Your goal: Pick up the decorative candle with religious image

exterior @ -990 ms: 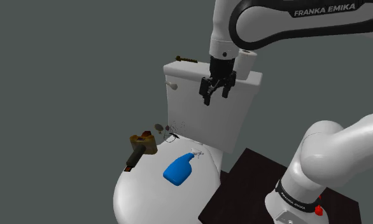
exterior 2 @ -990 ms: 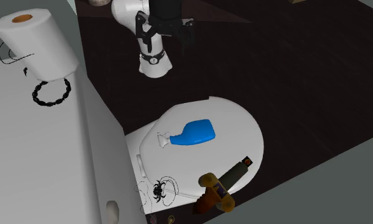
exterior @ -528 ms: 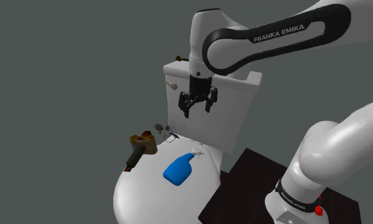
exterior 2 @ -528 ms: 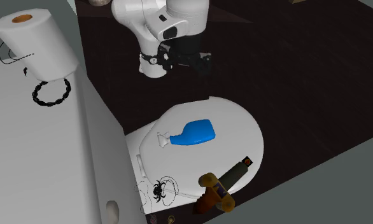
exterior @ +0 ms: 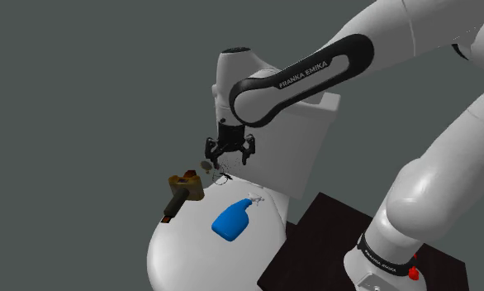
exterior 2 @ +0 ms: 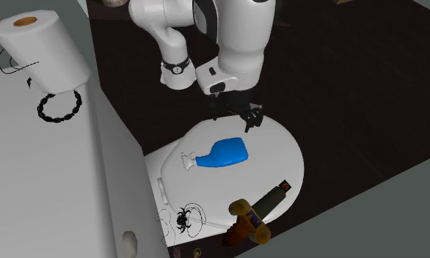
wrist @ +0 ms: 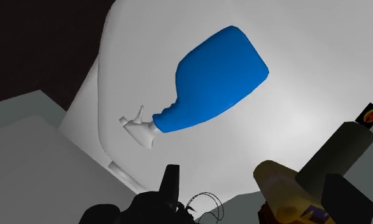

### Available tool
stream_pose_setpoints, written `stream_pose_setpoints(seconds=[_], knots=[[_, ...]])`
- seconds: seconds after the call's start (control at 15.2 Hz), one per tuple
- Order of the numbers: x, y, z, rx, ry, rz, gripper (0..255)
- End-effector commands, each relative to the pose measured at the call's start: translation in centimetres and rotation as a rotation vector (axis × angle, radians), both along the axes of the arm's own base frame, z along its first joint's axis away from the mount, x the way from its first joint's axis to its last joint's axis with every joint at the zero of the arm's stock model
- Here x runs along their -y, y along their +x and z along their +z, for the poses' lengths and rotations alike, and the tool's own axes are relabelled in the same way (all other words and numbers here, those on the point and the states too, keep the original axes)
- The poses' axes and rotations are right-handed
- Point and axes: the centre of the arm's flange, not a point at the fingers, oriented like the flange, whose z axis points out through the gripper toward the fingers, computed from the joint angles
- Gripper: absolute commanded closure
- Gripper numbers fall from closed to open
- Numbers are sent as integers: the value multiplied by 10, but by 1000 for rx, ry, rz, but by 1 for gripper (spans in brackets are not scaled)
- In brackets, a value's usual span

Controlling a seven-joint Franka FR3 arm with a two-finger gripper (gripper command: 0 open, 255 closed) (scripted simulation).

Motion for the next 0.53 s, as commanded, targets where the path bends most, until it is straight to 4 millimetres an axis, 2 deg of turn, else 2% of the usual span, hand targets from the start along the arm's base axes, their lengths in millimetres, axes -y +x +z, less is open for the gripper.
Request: stream_pose_setpoints(seconds=[0.0, 0.46], knots=[[-9, 16, -19, 6, 10, -51, 0], [-31, 78, -81, 24, 39, -217, 0]])
